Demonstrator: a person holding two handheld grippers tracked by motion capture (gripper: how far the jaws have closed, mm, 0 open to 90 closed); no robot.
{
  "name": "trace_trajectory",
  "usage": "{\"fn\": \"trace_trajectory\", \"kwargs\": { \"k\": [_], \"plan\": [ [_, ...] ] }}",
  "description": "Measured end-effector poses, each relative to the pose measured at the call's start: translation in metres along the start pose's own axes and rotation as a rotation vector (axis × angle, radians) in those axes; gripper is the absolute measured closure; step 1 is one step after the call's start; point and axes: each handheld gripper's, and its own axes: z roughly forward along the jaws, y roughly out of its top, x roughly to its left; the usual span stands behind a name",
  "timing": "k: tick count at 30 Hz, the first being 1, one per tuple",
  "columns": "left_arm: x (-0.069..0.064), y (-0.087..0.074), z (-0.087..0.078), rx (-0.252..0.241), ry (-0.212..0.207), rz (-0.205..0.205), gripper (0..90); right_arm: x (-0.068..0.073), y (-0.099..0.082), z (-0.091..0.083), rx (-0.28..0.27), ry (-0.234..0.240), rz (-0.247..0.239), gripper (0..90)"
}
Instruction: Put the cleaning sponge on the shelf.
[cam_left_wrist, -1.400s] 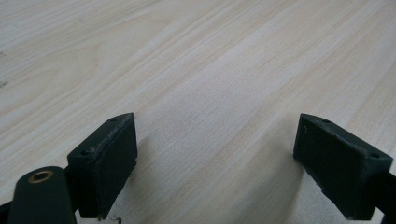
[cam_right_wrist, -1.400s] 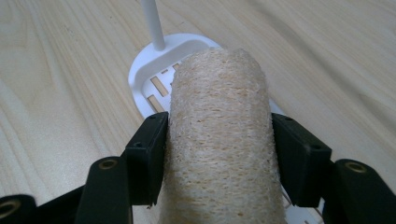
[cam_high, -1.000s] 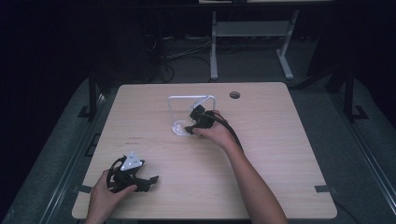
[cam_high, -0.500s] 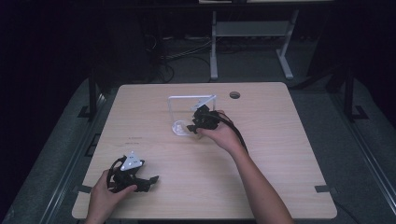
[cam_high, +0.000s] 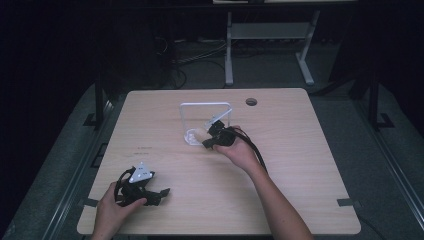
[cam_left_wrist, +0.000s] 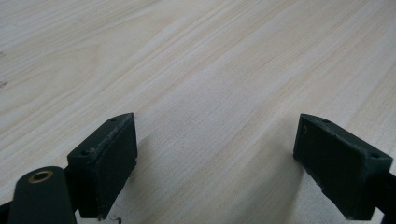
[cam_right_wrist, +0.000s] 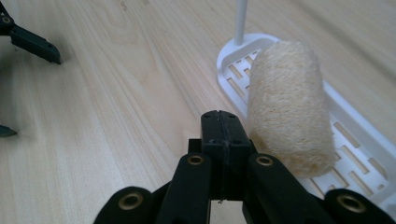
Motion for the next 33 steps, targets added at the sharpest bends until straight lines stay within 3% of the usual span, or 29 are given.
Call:
{"fn": "trace_trajectory", "kwargs": {
  "k": [9,22,33],
  "plan": [
    [0.000,0.000,0.000,0.003,0.000,0.003,13.1,-0.007,-0.010,0.015,0.032,-0.014,0.017,89.6],
    [0.000,0.000,0.000,0.003,0.001,0.003,13.1,-0.030,-0.017,0.011,0.046,-0.076,0.050,89.6],
    [0.000,0.000,0.000,0.000,0.002,-0.001,13.1,-0.037,-0.022,0.008,0.054,-0.107,0.061,89.6]
  ]
}}
